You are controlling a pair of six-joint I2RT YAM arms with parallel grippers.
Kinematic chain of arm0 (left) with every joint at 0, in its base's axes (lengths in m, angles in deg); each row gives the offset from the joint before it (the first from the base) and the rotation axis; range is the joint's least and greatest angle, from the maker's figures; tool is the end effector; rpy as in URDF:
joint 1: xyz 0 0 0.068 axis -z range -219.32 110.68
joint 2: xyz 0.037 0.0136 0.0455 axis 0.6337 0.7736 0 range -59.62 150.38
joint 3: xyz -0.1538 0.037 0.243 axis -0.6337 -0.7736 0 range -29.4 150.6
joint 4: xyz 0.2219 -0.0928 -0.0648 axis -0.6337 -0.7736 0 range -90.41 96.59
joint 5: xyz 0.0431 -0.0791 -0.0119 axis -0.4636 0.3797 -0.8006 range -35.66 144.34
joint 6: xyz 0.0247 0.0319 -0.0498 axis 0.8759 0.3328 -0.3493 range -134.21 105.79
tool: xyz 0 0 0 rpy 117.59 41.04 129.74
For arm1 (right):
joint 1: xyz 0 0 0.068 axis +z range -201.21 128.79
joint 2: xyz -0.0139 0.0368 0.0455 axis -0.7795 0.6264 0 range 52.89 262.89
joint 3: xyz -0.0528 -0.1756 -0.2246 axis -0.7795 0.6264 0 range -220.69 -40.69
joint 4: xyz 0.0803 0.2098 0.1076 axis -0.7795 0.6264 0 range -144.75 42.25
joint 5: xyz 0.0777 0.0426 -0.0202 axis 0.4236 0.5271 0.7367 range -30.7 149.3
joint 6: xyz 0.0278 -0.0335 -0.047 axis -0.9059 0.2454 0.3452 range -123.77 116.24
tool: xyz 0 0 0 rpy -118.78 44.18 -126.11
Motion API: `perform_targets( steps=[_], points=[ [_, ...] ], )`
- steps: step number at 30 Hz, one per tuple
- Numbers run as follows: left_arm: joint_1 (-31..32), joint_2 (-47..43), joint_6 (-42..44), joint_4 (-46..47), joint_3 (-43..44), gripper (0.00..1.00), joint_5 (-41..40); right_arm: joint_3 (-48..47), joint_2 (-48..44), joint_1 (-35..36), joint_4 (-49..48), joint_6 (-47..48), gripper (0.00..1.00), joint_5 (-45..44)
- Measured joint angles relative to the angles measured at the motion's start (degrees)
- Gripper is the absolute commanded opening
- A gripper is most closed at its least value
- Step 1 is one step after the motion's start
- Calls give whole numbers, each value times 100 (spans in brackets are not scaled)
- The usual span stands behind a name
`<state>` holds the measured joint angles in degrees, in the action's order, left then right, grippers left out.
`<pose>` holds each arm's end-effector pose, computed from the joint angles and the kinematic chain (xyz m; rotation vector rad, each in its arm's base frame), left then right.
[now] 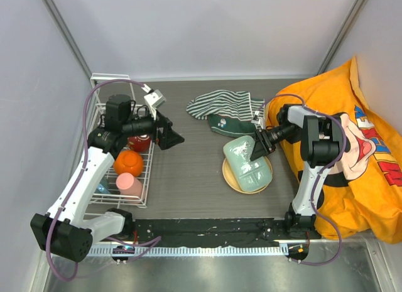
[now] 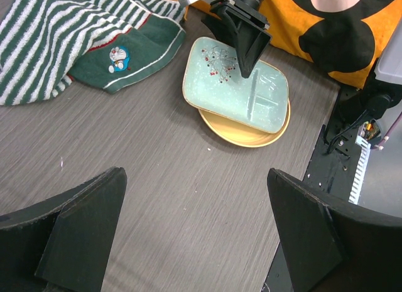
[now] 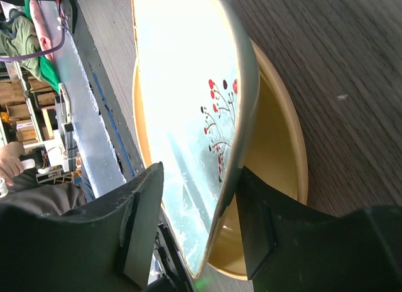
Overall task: Unload the mixed dishes from the dish rack
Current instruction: Place the plate at the center of the board.
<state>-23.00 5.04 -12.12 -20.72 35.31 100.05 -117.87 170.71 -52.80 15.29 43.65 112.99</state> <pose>0.2086 -0.0980 0.3785 0.8101 1.8530 -0.9672 0.3308 0.0309 0.1605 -0.8192 2.5763 1.4433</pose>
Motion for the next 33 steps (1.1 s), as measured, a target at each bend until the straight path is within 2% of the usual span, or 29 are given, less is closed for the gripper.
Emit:
perform_targets(
  steps=[1,9,14,24,29,33],
  points=[
    [0,0,2,0,0,100,0,0,0,0,-2,-4,60,-4],
    [0,0,13,-7,0,100,11,85,-103,-4,-262,-382,62,-208],
    [0,-2,17,-26,0,100,39,254,-492,-4,-588,-737,67,-538],
    [0,-22,48,-44,0,100,4,315,-1165,-11,-997,-1165,69,-1130],
    [0,-42,4,-31,0,100,-422,286,-1539,-15,-1060,-1333,72,-1388],
    [0,-66,24,-39,13,100,-1147,195,-2035,-15,-1257,-1587,73,-1648]
  ],
)
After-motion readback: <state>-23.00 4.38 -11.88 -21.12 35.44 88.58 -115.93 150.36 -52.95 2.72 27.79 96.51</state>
